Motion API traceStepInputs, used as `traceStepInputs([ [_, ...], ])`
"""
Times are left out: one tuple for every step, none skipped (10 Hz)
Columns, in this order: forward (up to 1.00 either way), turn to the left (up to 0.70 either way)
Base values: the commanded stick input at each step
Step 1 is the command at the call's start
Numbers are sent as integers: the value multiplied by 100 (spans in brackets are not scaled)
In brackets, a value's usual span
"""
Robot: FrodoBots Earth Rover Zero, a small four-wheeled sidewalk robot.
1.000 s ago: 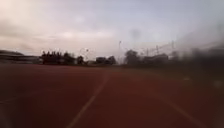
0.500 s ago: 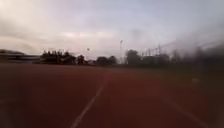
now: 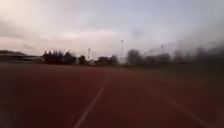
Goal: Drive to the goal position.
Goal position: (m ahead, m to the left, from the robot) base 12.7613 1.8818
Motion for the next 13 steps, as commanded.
traceStepInputs([
  [70, -2],
  [70, -24],
  [70, -34],
  [70, -29],
  [70, 0],
  [70, 0],
  [70, 0],
  [70, 0],
  [70, 0],
  [70, 0],
  [70, 0],
  [70, 0],
  [70, 0],
])
